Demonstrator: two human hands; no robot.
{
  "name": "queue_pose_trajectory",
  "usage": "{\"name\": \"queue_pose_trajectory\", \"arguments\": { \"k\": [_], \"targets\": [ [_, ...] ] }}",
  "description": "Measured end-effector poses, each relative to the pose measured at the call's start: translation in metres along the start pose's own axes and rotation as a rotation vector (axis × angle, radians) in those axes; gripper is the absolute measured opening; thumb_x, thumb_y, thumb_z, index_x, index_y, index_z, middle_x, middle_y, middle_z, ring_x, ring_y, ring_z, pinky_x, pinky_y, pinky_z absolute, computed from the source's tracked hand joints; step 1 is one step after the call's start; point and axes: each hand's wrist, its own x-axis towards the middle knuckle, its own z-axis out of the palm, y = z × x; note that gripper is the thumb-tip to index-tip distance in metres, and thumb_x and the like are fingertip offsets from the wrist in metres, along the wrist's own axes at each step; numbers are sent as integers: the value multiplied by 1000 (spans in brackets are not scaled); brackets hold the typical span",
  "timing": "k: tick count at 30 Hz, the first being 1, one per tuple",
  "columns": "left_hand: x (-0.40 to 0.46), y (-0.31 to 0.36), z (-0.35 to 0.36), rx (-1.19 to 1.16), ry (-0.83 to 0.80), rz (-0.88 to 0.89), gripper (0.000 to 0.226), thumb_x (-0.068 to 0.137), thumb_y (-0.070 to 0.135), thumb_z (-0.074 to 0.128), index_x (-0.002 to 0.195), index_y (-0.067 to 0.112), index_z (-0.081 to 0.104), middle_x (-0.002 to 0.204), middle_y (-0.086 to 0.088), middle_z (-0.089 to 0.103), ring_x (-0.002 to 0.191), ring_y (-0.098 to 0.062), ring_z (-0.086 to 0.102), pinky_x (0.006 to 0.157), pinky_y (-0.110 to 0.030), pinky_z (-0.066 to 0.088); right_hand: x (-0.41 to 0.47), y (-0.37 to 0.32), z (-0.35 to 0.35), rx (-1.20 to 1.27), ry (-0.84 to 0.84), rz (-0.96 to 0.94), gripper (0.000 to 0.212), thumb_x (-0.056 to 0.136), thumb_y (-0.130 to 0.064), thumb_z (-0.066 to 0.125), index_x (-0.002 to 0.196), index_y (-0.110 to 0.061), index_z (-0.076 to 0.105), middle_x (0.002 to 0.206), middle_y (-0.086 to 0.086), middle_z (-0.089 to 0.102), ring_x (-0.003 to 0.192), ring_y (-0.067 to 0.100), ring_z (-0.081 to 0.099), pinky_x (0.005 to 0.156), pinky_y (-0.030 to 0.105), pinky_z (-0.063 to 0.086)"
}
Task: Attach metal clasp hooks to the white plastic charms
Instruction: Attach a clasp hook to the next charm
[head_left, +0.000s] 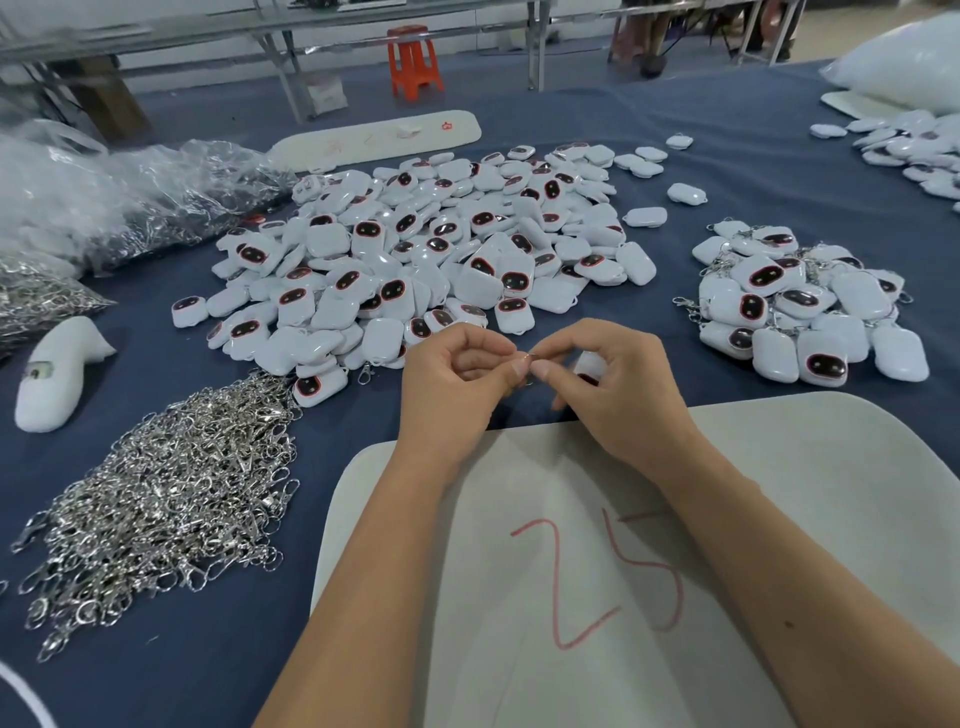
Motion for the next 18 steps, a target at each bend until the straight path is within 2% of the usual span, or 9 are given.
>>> {"name": "queue_pose_trajectory", "arguments": {
  "k": [5, 9, 11, 15, 18],
  "targets": [
    [-1, 1, 2, 16, 2, 21, 13, 82, 3, 82, 85, 9, 71, 72, -1, 73, 70, -14, 68, 73, -32, 60, 1, 3, -3, 100, -11, 64, 14, 93, -14, 76, 86, -25, 76, 74, -10, 72, 53, 11, 66, 57, 18, 50],
    [0, 3, 1, 1, -23, 51, 11, 87, 2, 76, 83, 12, 76, 80, -1, 74, 73, -10, 64, 65, -24, 56, 3, 4, -6, 225, -7, 190, 11, 96, -26, 74, 86, -28, 77, 62, 4, 72, 45, 9, 49, 45, 25, 44],
    [0, 3, 1, 24, -54, 60, 15, 87, 2, 75, 82, 16, 78, 81, 3, 75, 71, -8, 62, 64, -25, 56, 4, 3, -8, 286, -19, 217, 11, 97, -26, 73, 87, -27, 78, 62, 8, 72, 45, 10, 49, 43, 24, 44],
    [0, 2, 3, 104, -74, 118, 11, 86, 6, 77, 84, 16, 79, 80, 6, 75, 68, -6, 61, 71, -36, 58, 2, 1, -7, 309, -69, 193, 13, 99, -23, 71, 89, -27, 79, 63, 18, 69, 46, 7, 53, 45, 21, 45],
    [-1, 1, 5, 131, -51, 148, 9, 86, 7, 78, 84, 16, 78, 78, 6, 74, 68, -7, 60, 70, -34, 56, 2, 3, -7, 268, -71, 194, 15, 99, -25, 70, 88, -30, 79, 63, 12, 70, 47, 12, 53, 47, 25, 45]
  ]
}}
